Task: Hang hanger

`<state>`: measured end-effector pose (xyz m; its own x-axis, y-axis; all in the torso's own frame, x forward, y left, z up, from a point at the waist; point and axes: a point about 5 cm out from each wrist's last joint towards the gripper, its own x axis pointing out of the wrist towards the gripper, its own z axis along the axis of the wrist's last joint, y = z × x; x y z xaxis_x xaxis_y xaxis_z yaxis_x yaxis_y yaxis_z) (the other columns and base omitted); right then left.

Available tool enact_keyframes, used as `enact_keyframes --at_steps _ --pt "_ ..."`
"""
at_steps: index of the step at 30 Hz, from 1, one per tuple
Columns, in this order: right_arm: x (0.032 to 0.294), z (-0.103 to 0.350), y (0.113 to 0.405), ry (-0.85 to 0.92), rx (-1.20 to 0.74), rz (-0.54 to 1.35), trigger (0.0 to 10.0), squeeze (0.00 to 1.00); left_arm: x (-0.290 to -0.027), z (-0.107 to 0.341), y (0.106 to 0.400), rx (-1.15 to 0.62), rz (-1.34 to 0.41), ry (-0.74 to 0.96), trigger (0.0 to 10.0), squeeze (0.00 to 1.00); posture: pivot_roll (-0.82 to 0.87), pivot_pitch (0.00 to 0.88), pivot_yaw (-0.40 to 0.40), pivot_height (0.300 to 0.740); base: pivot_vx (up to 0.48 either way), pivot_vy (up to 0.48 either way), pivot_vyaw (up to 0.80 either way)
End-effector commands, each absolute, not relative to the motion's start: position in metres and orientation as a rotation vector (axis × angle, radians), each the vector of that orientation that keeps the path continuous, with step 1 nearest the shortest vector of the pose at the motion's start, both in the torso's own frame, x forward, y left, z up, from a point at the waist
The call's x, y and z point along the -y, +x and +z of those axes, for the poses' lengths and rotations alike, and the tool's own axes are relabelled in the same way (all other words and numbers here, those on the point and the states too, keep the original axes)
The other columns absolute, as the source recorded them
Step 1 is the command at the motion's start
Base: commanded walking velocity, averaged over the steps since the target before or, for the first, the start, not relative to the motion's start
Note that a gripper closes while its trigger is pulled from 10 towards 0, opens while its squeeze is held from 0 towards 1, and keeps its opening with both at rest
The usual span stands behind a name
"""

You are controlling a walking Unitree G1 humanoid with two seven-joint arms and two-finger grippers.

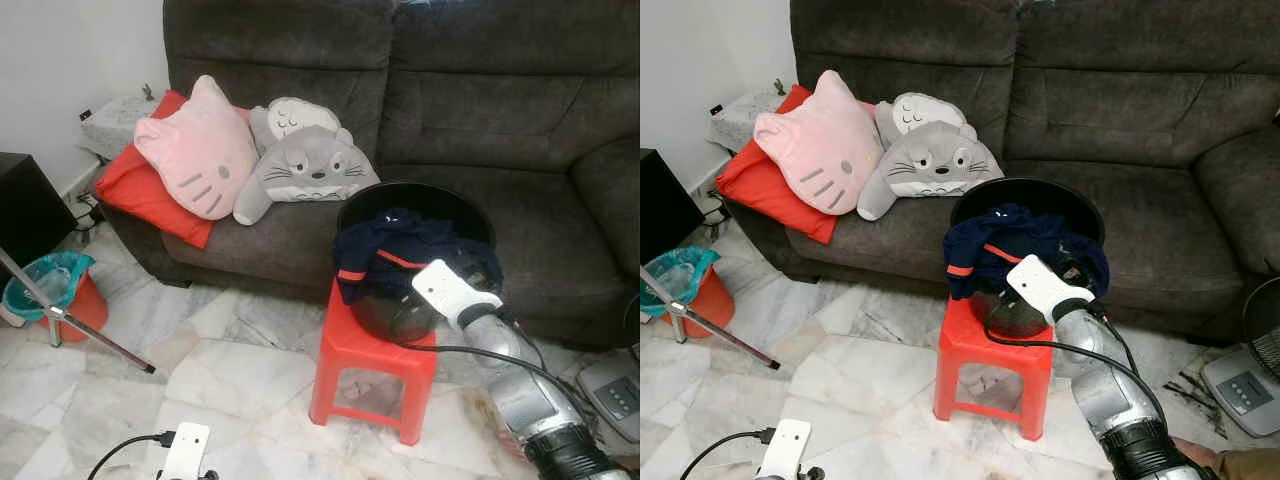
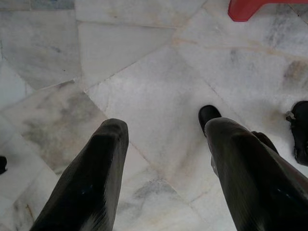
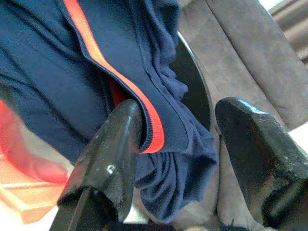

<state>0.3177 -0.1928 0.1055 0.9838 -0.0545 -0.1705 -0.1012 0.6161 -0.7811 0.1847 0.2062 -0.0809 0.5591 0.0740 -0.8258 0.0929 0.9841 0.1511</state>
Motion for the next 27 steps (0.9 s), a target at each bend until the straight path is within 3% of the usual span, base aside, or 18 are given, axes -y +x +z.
enact_keyframes --at_steps 1,27 --pt "0.198 0.109 0.32 -0.884 -0.189 -0.026 10.0 0.0 -0.208 -0.082 0.182 -0.992 -0.014 0.197 10.0 0.0 -0.22 0.0 0.062 0.74 0.0 0.0 0.0" --pt "0.205 0.091 0.321 -0.795 -0.297 -0.081 10.0 0.0 -0.208 -0.082 0.182 -0.993 -0.015 0.194 10.0 0.0 -0.22 0.0 0.064 0.74 0.0 0.0 0.0"
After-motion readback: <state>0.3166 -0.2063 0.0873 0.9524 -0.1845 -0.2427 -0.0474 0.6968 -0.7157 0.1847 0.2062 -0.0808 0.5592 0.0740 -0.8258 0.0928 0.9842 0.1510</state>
